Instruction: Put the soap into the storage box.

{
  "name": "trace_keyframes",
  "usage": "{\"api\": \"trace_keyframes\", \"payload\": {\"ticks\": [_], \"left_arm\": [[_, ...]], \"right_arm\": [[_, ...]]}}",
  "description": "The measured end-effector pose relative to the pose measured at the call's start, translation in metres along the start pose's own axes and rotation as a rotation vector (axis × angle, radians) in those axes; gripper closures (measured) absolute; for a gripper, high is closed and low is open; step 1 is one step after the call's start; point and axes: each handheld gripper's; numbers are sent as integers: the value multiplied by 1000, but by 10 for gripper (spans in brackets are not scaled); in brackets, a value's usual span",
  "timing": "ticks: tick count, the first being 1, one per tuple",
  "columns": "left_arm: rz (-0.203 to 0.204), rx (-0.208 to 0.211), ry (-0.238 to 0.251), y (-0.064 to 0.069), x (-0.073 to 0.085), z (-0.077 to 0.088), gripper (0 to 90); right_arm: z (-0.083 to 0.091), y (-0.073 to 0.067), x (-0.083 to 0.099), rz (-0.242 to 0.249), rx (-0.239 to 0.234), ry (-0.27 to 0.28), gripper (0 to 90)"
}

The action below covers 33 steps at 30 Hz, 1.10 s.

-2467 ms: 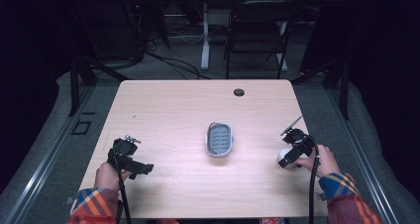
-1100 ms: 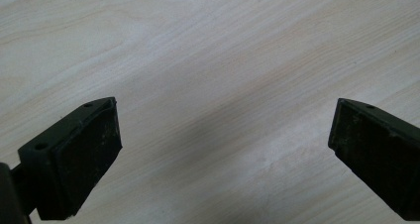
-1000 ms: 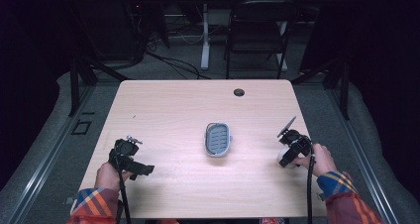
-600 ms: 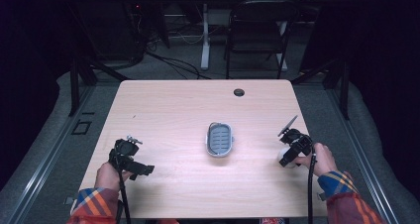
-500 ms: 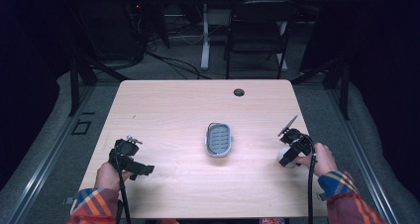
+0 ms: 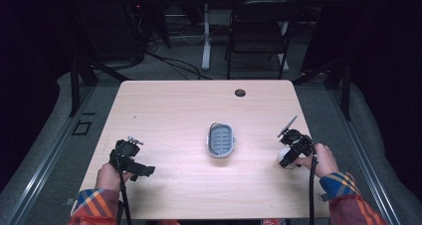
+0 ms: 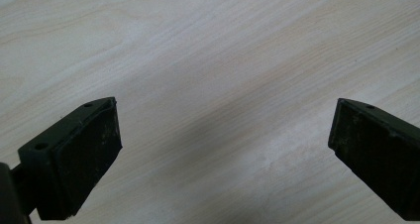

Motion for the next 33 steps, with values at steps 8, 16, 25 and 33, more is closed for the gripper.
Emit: {"api": "trace_keyframes", "payload": {"ticks": [8, 16, 25, 33], "left_arm": [[-16, 0, -12, 1, -1, -2, 0], [-23, -1, -7, 2, -1, -2, 0], [-38, 6, -11, 4, -4, -3, 0], [-44, 7, -10, 5, -5, -3, 0]], "right_arm": [[3, -5, -4, 23, -18, -8, 238], [7, -6, -11, 42, -14, -21, 238], [11, -12, -18, 37, -43, 36, 238], [15, -19, -26, 66, -32, 29, 238]]}}
Point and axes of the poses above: each handheld gripper's, and its own axes: z roughly backward along the jaws, x roughly out of its underside, y roughly to its right, and after that the axes turned 4 degrees about -x, right-handed
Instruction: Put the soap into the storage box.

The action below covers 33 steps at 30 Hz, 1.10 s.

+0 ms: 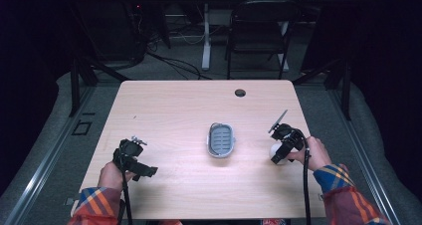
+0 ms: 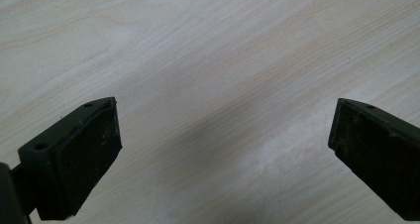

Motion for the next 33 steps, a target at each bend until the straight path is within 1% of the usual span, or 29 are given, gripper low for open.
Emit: {"api": "trace_keyframes", "payload": {"ticks": [2, 3, 4, 5, 9, 10, 11, 13, 15, 17, 18, 19, 20, 22, 24, 25, 26, 29, 30, 33], "left_arm": [[-5, -1, -2, 0, 0, 0, 0], [-6, 1, -1, 0, 0, 0, 0], [-8, 1, -3, 0, 0, 0, 0], [-8, 0, -4, 0, 0, 0, 0], [-9, 1, -6, 0, 1, 0, 0], [-4, 2, -5, -1, 1, 0, 0], [-4, -2, -1, 0, 1, 1, 0], [-7, 2, -2, 0, 1, 1, 0], [-13, 0, -1, 1, -1, 0, 0], [-18, 4, -5, 2, -3, -1, 0], [-21, 5, -5, 2, -4, -2, 0], [-21, 5, -5, 2, -4, -2, 0], [-20, 5, -4, 1, -4, -2, 0], [-19, 7, -4, 1, -4, -2, 0], [-24, 9, -3, 2, -5, -2, 0], [-24, 9, -3, 2, -5, -2, 0], [-24, 10, -4, 2, -5, -2, 0], [-23, 10, -4, 2, -5, -2, 0], [-20, 10, -4, 2, -5, -2, 0], [-22, 11, -6, 2, -4, -2, 0]], "right_arm": [[1, -1, -2, -3, -8, 7, 238], [1, -1, -3, 2, -4, 4, 238], [1, -3, -3, -7, -8, 21, 238], [2, -3, -4, 1, -4, 7, 238], [4, -4, -8, 19, 1, 1, 238], [4, -4, -8, 16, -4, 12, 238], [5, -5, -11, 23, -1, 11, 238], [5, -6, -11, 17, -4, 16, 238], [8, -8, -15, 37, 2, 15, 238], [9, -10, -17, 31, -6, 18, 238], [11, -12, -19, 43, 1, 13, 238], [11, -12, -19, 43, 1, 13, 238], [11, -13, -20, 37, -7, 22, 238], [13, -15, -25, 55, 6, 17, 238], [13, -17, -28, 55, -2, 28, 238], [13, -17, -28, 55, -2, 28, 238], [15, -18, -32, 70, 1, 19, 238], [15, -20, -35, 69, 4, 28, 238], [16, -21, -38, 70, -6, 34, 238], [17, -22, -41, 83, 3, 28, 238]]}}
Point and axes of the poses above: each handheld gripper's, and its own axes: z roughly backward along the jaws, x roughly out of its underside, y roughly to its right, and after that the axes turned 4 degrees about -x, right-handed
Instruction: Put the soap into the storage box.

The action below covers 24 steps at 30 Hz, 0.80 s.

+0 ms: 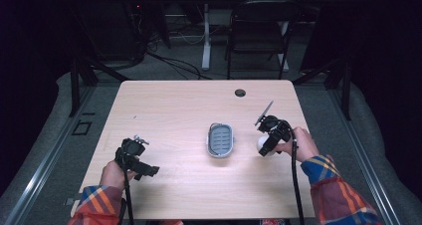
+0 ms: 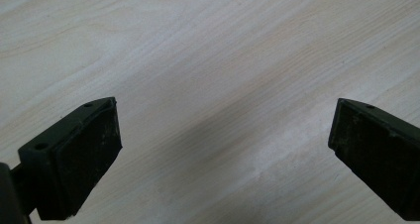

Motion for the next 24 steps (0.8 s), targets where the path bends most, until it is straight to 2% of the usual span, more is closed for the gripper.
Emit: {"api": "trace_keyframes", "payload": {"ticks": [5, 8, 10, 11, 13, 21, 23, 24], "left_arm": [[0, 1, 0, 0, 0, 0, 0], [2, 1, 1, 0, 0, 0, 0], [1, 1, 0, 0, 0, 0, 0], [0, 1, 0, 0, 0, 0, 0], [1, 0, 1, 0, 0, 0, 0], [1, 2, 0, 0, 0, 0, 0], [1, 1, -1, 0, 0, 0, 0], [0, 0, 1, 0, 0, 0, 0]], "right_arm": [[1, 0, -8, 2, -2, 11, 238], [3, 1, -11, 6, 1, 0, 238], [3, 0, -13, 1, -1, 14, 238], [5, 1, -14, 6, 2, 2, 238], [5, 1, -16, 2, -7, 20, 238], [6, 1, -23, 18, 0, 3, 238], [6, 0, -25, 7, -4, 4, 238], [6, 0, -26, 19, 1, -3, 238]]}}
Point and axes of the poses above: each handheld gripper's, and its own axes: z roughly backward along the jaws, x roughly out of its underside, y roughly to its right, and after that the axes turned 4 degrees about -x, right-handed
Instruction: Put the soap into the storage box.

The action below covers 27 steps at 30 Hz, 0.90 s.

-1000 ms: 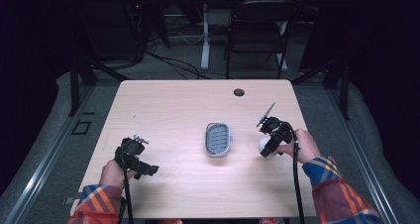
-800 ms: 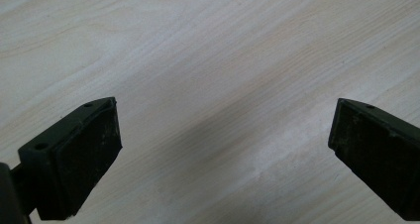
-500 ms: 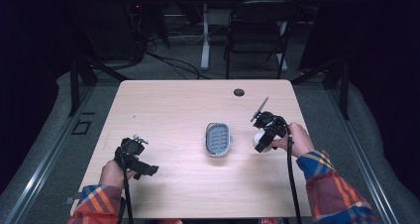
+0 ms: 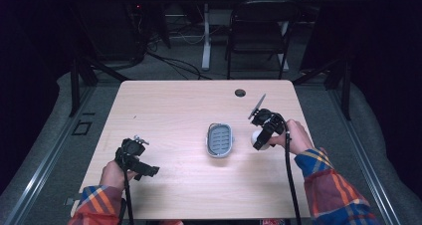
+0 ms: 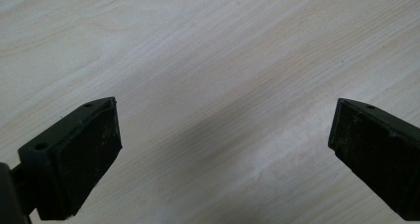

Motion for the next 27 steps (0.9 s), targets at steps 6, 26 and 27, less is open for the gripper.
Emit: {"api": "trace_keyframes", "payload": {"ticks": [6, 26, 27], "left_arm": [[0, 2, -1, 0, 0, -1, 0], [-5, 6, -3, 0, 0, -1, 0], [-7, 4, -3, 0, 0, -1, 0]], "right_arm": [[1, 0, -9, 14, -3, -7, 238], [8, -6, -33, 34, 2, 2, 238], [9, -6, -35, 42, 6, 4, 238]]}}
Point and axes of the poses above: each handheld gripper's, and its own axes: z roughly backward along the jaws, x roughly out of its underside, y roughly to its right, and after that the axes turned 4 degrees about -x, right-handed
